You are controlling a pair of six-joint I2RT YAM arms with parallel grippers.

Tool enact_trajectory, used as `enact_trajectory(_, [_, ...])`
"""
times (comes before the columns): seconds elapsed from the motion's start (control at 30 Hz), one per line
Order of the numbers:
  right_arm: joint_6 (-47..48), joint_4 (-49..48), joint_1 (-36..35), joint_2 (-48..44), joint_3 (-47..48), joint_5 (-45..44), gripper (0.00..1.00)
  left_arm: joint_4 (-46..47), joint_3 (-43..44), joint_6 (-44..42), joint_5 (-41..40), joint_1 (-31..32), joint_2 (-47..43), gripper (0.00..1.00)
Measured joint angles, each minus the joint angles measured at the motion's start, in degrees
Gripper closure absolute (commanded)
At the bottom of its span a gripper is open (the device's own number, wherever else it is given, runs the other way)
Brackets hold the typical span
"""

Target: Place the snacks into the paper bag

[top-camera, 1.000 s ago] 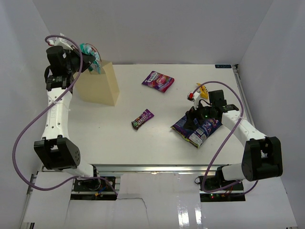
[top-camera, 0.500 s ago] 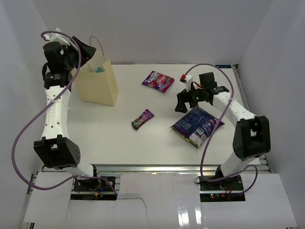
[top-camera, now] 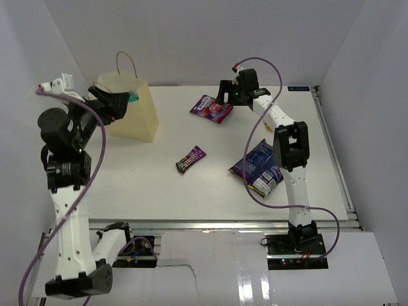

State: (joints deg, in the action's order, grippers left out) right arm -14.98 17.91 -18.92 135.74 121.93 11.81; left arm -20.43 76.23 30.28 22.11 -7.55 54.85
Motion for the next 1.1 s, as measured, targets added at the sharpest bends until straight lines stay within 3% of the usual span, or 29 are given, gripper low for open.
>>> enact_trajectory(0.2, [-4.0,-3.58,0.04,9.35,3.48,-7.76,0.1,-5.66,-5.2,-0.9,-3.54,0.0,-14.64,0.02])
enact_trajectory(0.43, [-7.02,-7.08,0.04,10.4,2.19,-8.66,0.05,-10.05,-9.42,-0.07,-4.94,0.0,-16.76,0.02])
enact_trajectory(0.5, [-8.31,-9.84,0.04,10.34,0.68,-7.1,0.15,-10.78,-9.9,0.17,-4.9,0.0,-15.78,0.02])
enact_trajectory(0.53, [-8.9,-11.21,0.04,10.34,0.07,-6.21,0.26,-11.06,-10.08,0.26,-4.74,0.0,-15.34,0.02])
enact_trajectory(0.6, [-10.36,-13.49,0.22,10.34,-1.33,-4.2,0.39,-11.5,-10.32,0.59,-4.5,0.0,-14.84,0.02])
enact_trajectory(0.63, [-11.17,-14.67,0.28,10.34,-1.97,-3.13,0.53,-11.58,-10.56,0.7,-4.35,0.0,-14.8,0.02])
enact_trajectory(0.7, [-12.28,-15.65,0.39,10.34,-2.91,-1.31,0.64,-11.87,-11.15,1.07,-4.0,0.0,-15.21,0.02])
enact_trajectory(0.73, [-12.96,-16.5,0.46,10.34,-3.39,-0.15,0.75,-11.98,-11.52,1.27,-3.8,0.0,-15.72,0.02])
enact_trajectory(0.83, [-13.55,-19.47,1.01,10.03,-4.94,3.98,0.89,-12.2,-12.87,1.88,-3.37,0.0,-17.79,0.02])
enact_trajectory(0.93, [-12.87,-22.62,1.9,8.24,-8.83,9.62,0.92,-12.52,-13.79,2.25,-3.17,0.0,-20.06,0.02])
enact_trajectory(1.1, [-13.73,-31.1,5.05,3.63,-17.7,26.86,0.92,-12.59,-14.8,2.29,-2.73,0.0,-22.4,0.02])
